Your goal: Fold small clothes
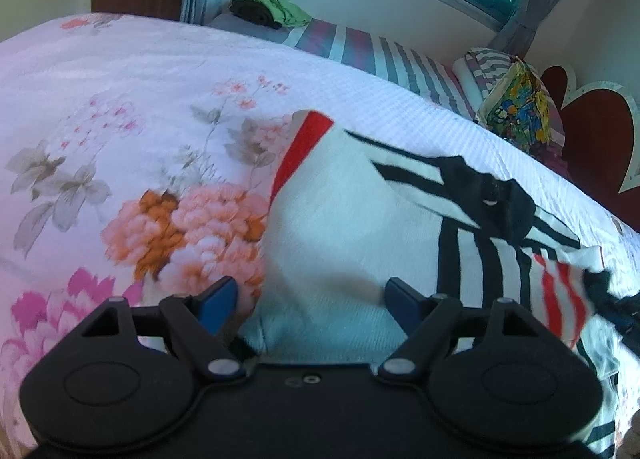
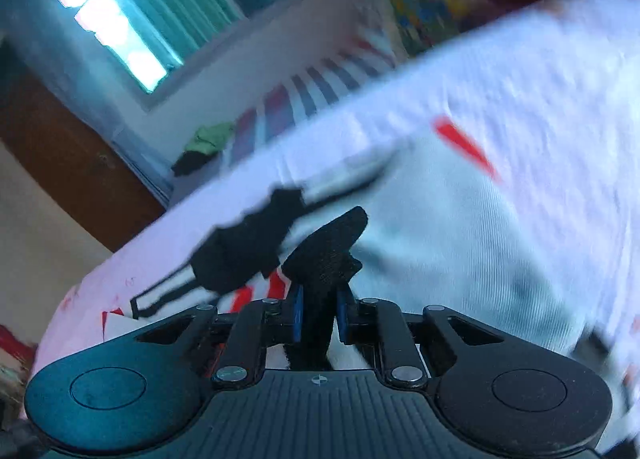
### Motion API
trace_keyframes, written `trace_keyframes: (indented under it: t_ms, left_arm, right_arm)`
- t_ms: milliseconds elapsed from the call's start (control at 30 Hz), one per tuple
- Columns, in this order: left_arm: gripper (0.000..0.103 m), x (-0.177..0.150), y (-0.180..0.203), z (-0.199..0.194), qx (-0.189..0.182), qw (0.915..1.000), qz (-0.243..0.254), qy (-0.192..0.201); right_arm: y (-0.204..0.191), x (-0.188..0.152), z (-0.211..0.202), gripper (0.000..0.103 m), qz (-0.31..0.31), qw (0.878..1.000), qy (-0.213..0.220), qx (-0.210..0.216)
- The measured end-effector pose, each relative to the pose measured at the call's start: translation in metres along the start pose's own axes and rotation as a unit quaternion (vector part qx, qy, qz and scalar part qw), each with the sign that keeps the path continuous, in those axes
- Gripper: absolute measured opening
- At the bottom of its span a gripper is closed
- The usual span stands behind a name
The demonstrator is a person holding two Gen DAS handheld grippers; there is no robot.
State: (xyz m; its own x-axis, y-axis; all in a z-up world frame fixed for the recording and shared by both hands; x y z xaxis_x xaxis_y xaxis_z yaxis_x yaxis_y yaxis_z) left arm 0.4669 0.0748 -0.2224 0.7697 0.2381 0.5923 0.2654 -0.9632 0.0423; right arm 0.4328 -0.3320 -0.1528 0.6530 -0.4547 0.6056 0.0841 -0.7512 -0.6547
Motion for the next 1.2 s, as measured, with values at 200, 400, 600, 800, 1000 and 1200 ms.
trace_keyframes:
  t_ms: [200,400,600,800,1000,1200]
  left_arm:
    - [0.081,0.01,0.016,0.016,0.016,0.9997,0.017,0.002]
    - [0.081,0.014,0.014,0.025,0.03,0.9995,0.012,0.0]
    - [0.074,0.033,-0.006,0.037,0.052,0.9982,-0.03,-0.009]
    - [0.061,0.054,0.011,0.05,0.023,0.9994,-0.023,-0.015]
    - [0.042,0.057,0.022,0.056,0.014,0.9997,-0.016,-0.009]
    - [0.039,0.059,0.017,0.059,-0.002,0.9998,-0.018,-0.013]
  right_arm:
    - [-0.009,0.015,-0.005,0.016,-0.102,0.993,-0.002,-0.055]
    - [0.019,0.002,0.006,0.033,-0.083,0.992,-0.043,-0.084]
    - [0.032,0.015,-0.02,0.07,-0.062,0.996,-0.02,-0.063]
    - [0.043,0.007,-0.001,0.07,0.004,0.998,-0.053,-0.029]
    - [0.047,0.006,0.004,0.033,0.027,0.999,-0.035,-0.027]
    - [0.041,0.008,-0.013,0.031,0.033,0.999,-0.02,0.015]
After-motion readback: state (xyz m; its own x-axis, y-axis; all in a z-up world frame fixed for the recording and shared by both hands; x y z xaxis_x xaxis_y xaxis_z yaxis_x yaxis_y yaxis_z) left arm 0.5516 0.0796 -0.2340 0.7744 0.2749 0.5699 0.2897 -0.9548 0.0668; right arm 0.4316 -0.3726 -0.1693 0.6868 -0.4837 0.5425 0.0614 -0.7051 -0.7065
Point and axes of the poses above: each gripper's, at about its wrist camera, not at the fingertips, and z roughly the way its jaws point, y to its right, x to its top, the point moved 5 cm from there along z, roughly the way its jaws point, and after that the axes turned 14 degrees about x, right-handed, at the moved point
